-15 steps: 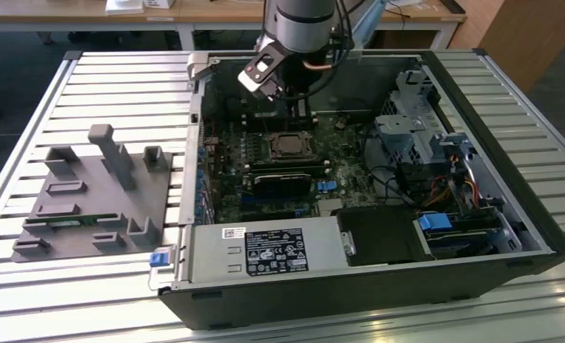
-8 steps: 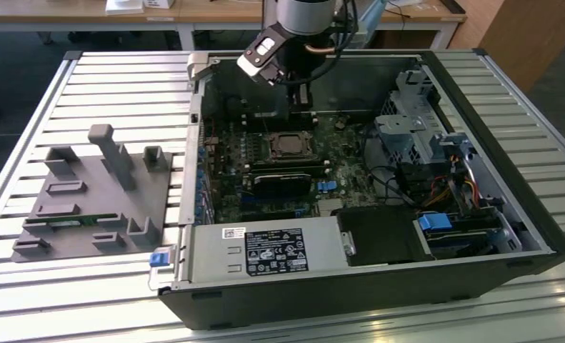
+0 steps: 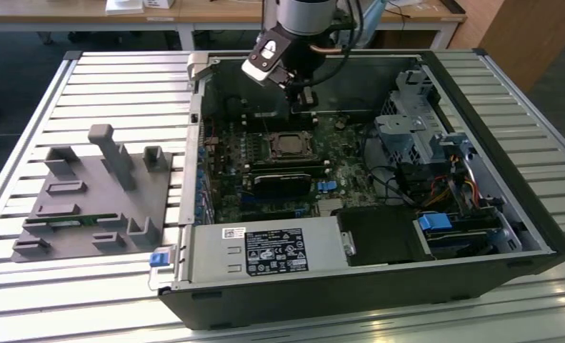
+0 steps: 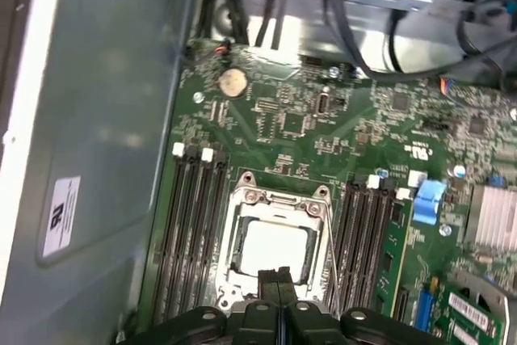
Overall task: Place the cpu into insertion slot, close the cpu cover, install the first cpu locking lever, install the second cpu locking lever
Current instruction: 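Install the first cpu locking lever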
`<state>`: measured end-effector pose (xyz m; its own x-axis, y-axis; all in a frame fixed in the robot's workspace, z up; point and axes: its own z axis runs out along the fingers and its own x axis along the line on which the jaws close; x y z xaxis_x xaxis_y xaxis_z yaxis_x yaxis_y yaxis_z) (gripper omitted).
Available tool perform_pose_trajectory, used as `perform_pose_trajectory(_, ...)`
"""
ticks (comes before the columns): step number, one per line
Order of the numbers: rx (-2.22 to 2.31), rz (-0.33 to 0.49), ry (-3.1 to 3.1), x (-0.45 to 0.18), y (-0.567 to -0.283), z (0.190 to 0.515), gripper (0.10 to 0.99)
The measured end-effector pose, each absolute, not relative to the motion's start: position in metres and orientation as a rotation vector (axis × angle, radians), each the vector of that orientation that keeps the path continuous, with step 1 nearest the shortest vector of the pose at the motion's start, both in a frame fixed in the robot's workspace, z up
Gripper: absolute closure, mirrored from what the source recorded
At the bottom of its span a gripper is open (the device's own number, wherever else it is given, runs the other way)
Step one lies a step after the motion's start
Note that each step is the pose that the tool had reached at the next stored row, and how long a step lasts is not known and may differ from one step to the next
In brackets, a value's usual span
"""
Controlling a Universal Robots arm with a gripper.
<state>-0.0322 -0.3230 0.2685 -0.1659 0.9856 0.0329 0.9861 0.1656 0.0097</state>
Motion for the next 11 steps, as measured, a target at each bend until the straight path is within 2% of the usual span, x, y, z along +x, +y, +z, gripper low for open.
perform_pose_trajectory(11, -1.765, -0.042, -2.572, -0.0322, -0.3230, 0.2680, 0.980)
